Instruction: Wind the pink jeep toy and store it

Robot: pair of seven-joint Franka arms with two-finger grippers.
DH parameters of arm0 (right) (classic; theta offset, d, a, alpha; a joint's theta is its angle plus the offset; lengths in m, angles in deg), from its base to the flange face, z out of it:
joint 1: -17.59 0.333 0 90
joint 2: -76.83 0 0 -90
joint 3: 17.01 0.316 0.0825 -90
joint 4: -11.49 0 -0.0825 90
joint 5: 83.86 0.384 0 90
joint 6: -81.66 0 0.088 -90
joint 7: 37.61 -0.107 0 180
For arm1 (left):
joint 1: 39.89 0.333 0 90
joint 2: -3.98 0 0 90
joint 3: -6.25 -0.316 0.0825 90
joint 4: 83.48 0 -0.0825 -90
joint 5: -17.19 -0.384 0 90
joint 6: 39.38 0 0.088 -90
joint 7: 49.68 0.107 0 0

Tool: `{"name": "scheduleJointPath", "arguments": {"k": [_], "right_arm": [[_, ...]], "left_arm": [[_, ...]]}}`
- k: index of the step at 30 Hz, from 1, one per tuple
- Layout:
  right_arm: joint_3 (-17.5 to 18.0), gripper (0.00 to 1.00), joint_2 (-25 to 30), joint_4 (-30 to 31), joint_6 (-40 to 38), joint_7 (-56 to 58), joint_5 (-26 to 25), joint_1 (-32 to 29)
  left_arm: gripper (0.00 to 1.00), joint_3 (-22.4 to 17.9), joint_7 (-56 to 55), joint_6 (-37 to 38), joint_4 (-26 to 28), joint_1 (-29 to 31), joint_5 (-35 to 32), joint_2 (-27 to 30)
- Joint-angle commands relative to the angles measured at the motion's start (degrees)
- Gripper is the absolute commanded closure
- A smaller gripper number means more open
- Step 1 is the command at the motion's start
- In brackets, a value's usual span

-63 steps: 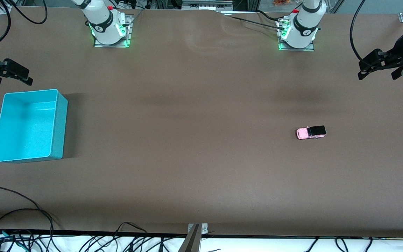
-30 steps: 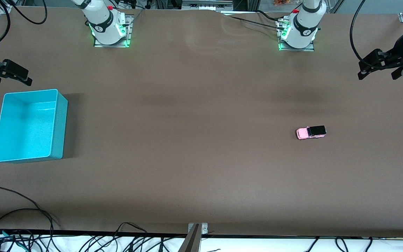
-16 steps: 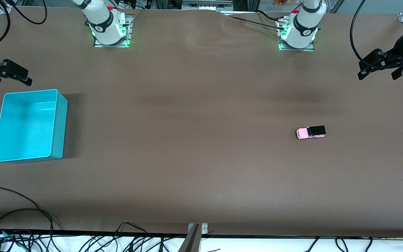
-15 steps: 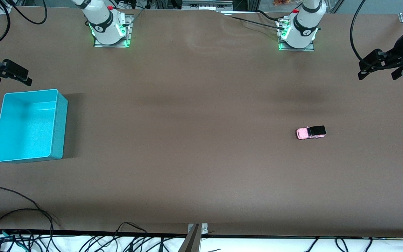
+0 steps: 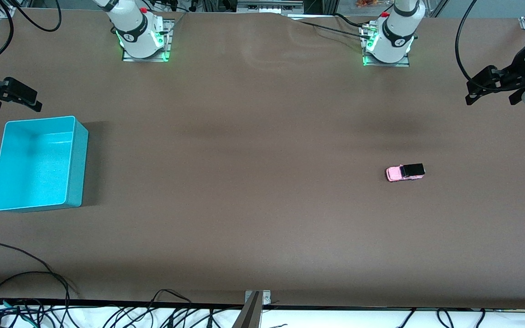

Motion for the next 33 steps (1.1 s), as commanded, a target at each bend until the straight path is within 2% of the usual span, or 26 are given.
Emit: {"name": "scheduleJointPath", "arguments": {"k": [1, 22, 28, 33], "right_arm": [[0.01, 0.00, -0.51, -1.34, -0.21, -0.04, 0.99, -0.04], [0.10, 0.00, -1.03, -1.51, 0.14, 0.05, 0.99, -0.04], [0.10, 0.00, -1.03, -1.60, 0.14, -0.13, 0.99, -0.04], [0.10, 0.00, -1.03, -1.51, 0.41, -0.04, 1.08, -0.04]], "left_arm": [[0.00, 0.29, -0.08, 1.31, -2.08, 0.53, 0.72, -0.97], [0.00, 0.21, 0.01, 1.48, -1.03, 1.59, 1.07, -2.28], [0.00, 0.29, -0.43, 0.26, 2.57, 1.59, 1.24, -2.46], [0.00, 0.21, -0.43, -4.31, 7.57, 1.94, 1.07, -2.37]]}}
